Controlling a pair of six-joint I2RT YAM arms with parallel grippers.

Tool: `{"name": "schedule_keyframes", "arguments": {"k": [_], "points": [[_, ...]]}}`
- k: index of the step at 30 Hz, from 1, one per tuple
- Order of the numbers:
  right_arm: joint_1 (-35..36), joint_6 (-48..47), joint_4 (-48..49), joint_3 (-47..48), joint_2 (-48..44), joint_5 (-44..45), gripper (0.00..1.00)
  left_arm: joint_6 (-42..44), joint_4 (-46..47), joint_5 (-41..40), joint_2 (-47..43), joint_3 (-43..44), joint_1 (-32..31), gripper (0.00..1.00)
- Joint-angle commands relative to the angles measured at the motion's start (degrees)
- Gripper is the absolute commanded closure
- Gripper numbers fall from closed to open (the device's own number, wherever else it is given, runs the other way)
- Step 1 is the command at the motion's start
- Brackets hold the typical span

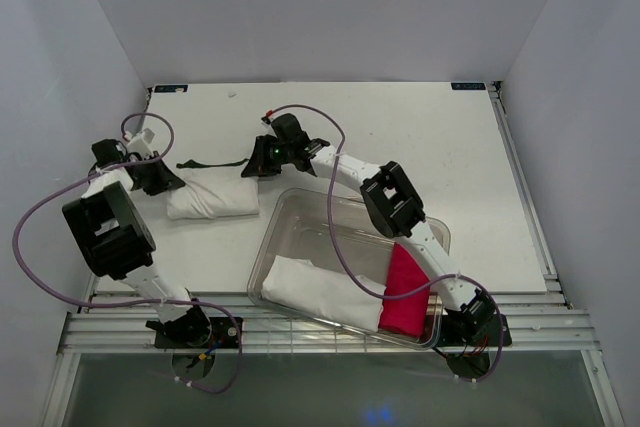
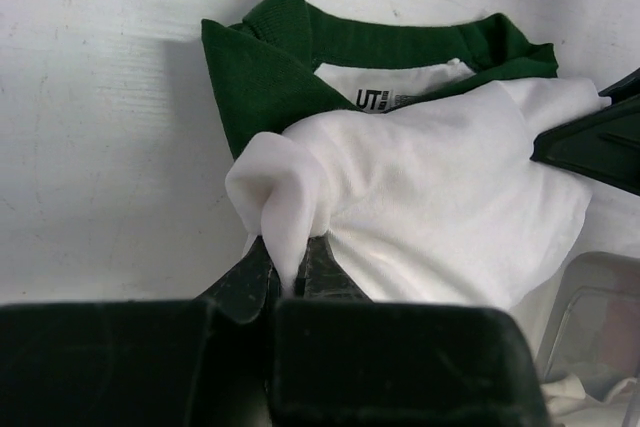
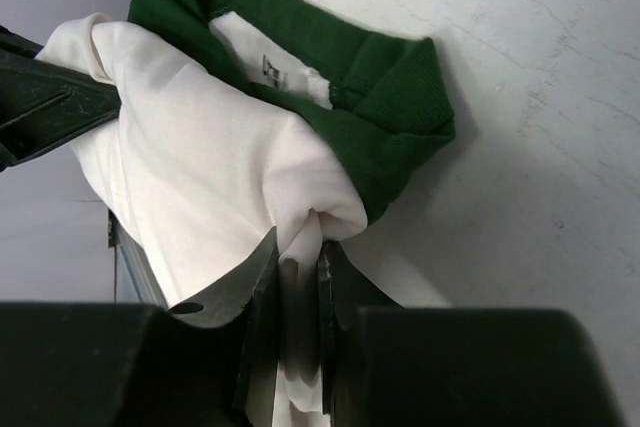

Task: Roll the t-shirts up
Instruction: Pick up the T-shirt from the center of the board.

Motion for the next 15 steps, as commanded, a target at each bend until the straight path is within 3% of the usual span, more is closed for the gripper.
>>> {"name": "schedule_keyframes", "arguments": {"k": [1,15], "points": [[-0.56,1.79,5.24,-0.4,-7.74,-1.99,0.92,0.29,-1.01,0.52,-5.73,4.14,0.41,1.0],[-1.7,2.68,4.89,-2.32,-15.38,-2.78,0.92,-2.17,-7.34,5.7,-10.91,12.32,0.32,1.0]]}}
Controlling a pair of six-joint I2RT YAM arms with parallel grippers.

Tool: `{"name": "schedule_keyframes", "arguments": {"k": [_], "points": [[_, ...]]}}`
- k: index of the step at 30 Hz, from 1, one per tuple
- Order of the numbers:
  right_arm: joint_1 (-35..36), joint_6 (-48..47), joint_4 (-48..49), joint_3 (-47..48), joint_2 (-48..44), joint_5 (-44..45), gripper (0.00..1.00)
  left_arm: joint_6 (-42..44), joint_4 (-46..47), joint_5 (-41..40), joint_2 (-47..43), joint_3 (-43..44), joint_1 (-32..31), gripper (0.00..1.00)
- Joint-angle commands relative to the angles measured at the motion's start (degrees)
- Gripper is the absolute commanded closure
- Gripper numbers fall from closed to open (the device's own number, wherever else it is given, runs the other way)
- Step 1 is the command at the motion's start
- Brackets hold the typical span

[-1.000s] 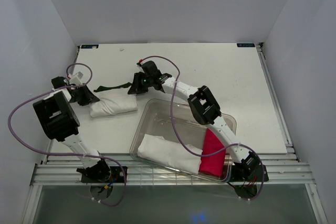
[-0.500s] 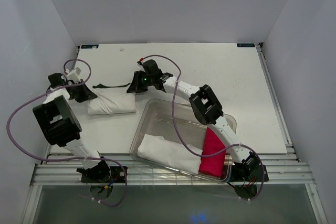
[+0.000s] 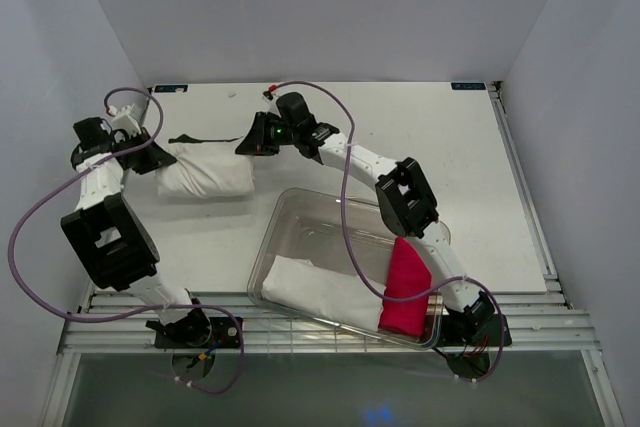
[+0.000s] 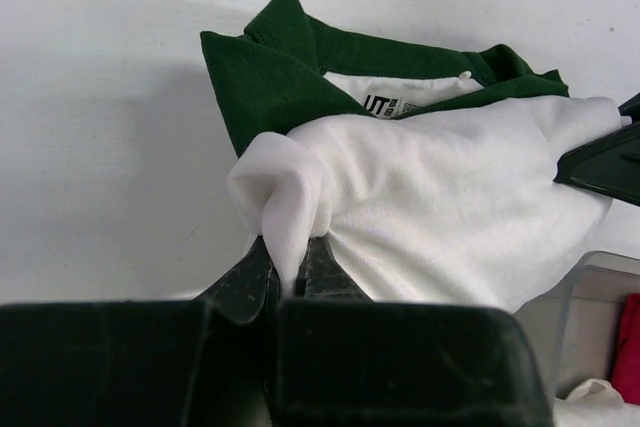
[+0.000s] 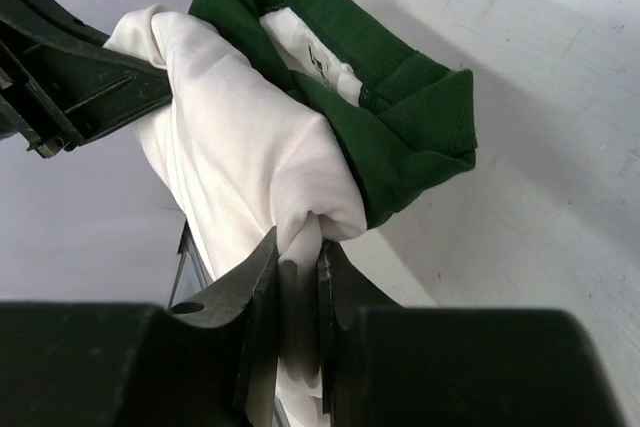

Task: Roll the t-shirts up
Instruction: Pick up the T-shirt from the center of the board.

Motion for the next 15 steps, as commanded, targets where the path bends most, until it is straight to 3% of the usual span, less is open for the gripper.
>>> {"name": "schedule_keyframes", "arguments": {"k": [1,5,8,15], "points": [[-0.76,-0.52,1.68,-1.63,-8.02,-1.84,0.92,-0.97,-1.62,3.3,-6.07,3.64,0.25,1.0],[-2.25,-2.54,-1.48,-7.33,-16.71,-2.37,0.92,-2.55,-3.2,4.8,-9.5,4.34,-1.85,1.0],[-2.87,-6.84,-4.9,-14.63,-24.34,-1.58,0.92,-3.78,-5.22,4.8,-11.08,4.43,-5.8,1.0],[-5.59,-5.89,-10.62,-34.66,-42.28,-4.21,0.92,-7.12,-10.4,4.98,-12.49,6.54,-17.57,1.0]]}}
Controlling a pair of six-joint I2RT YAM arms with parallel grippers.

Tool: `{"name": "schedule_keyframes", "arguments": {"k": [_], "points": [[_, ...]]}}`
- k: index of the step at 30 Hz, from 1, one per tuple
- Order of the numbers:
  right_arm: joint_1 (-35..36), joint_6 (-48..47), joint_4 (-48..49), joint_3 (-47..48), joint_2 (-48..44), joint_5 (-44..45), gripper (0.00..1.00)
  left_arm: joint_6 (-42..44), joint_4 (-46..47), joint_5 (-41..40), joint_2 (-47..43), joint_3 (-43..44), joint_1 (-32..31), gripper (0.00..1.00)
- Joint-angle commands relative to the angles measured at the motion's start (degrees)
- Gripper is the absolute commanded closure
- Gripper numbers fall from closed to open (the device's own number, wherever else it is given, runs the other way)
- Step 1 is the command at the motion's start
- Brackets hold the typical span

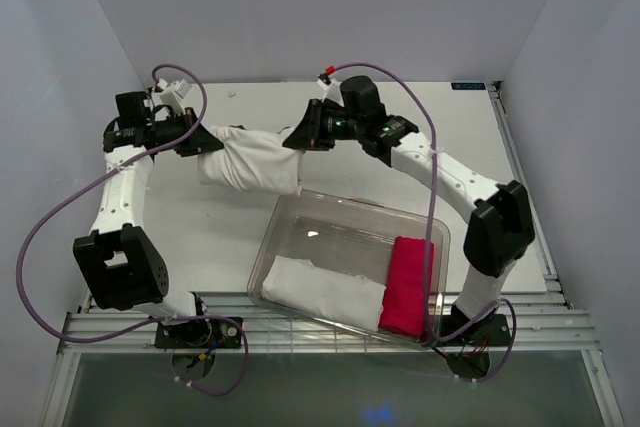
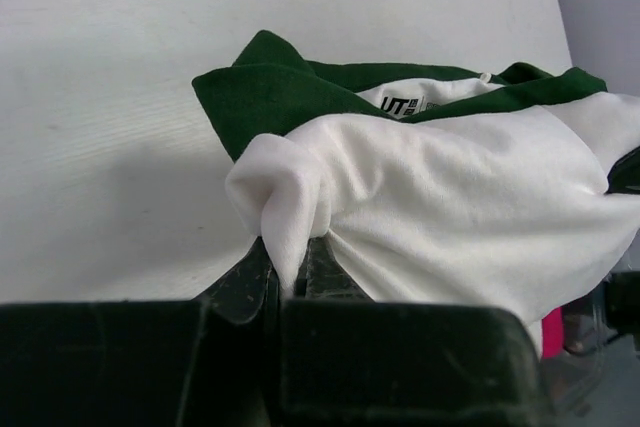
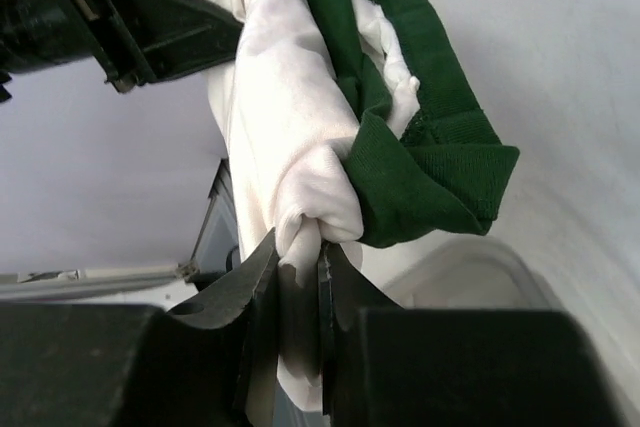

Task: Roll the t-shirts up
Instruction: Pick up the T-shirt from the center of the board, then place the T-shirt in the bin.

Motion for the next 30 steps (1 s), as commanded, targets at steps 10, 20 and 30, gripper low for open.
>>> {"name": "schedule_keyframes", "arguments": {"k": [10,20,30], "points": [[-4.57,3.84,-16.08,-32.03,-32.45,-3.12,0.92,-3.85,-5.66,-1.94,-6.03,-1.66,-19.26,1.0],[-9.22,5.17,-21.98,-53.13,-45.65,-4.17,0.92,-6.31,-5.22,-7.47,-7.35,-12.04,-30.95,1.0],[-11.95,-5.39,-25.41,-50.15,-39.86,-0.04,0.92,-7.19,-1.09,-12.13,-0.42,-10.02,-38.25,1.0]]}}
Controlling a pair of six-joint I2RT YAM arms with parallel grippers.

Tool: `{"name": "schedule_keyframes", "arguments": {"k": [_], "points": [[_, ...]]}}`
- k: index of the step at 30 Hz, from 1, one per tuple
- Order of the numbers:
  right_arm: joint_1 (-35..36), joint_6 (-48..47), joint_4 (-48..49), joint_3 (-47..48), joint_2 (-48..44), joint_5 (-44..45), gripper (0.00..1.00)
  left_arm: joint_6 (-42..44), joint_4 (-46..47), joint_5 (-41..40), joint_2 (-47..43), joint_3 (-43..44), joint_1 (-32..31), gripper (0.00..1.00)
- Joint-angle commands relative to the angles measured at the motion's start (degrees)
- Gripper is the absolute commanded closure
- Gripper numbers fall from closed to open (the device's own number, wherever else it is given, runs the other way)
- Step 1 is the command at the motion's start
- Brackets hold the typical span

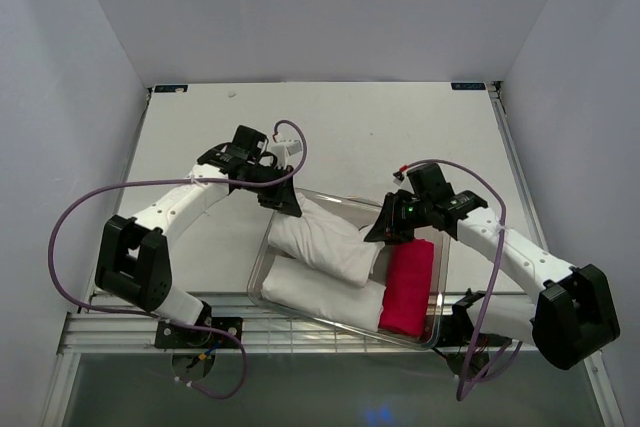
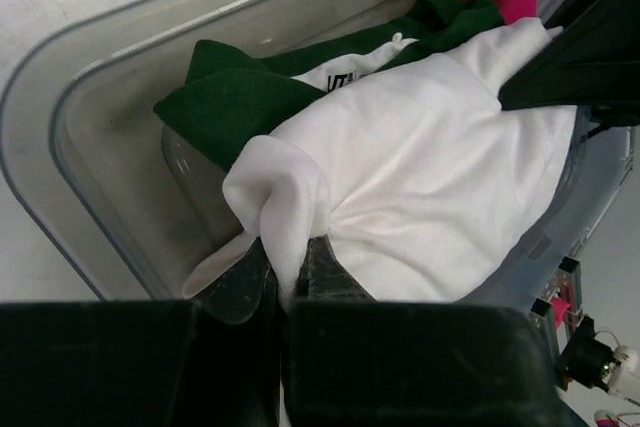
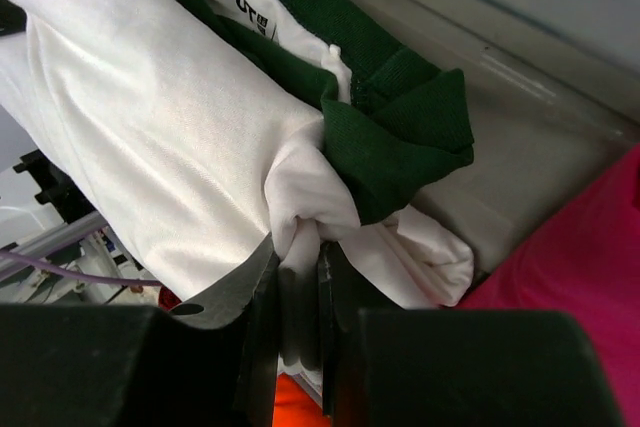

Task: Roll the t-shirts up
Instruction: Place the T-shirt in the bin.

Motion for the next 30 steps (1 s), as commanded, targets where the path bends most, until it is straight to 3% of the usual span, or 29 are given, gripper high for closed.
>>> {"name": "schedule_keyframes", "arguments": {"k": [1,9,13,19,21,26,30], "points": [[-1.41,-5.19,-3.9,2.44,1.06,0.38,0.92,-0.2,2.8,-4.88,1.51,2.68,0.37,1.0],[-2.82,-10.02,-5.29,-1.09,2.82,4.14,0.91,-2.31,4.73,-10.32,2.83,-1.45,-1.21,1.0],[-2.82,-18.26,-12.32,6.01,5.45,9.76,0.55,-3.36,4.91,-11.82,3.98,-1.98,-1.56,1.0],[-2.03,-27.67,-19.28,15.17,4.76,18.55,0.43,-4.86,5.61,-12.26,5.47,-3.03,-1.83,1.0],[0.86,-29.44,-18.93,17.54,3.97,20.23,0.4,-5.3,5.79,-12.53,5.82,-3.21,-1.92,1.0],[20.85,-35.07,-10.96,17.64,2.64,27.18,0.37,-5.57,5.7,-13.14,6.7,-2.25,-1.83,1.0],[29.33,-38.06,-3.91,15.71,3.78,31.04,0.28,-5.48,5.61,-13.41,7.23,-1.63,-1.92,1.0]]}}
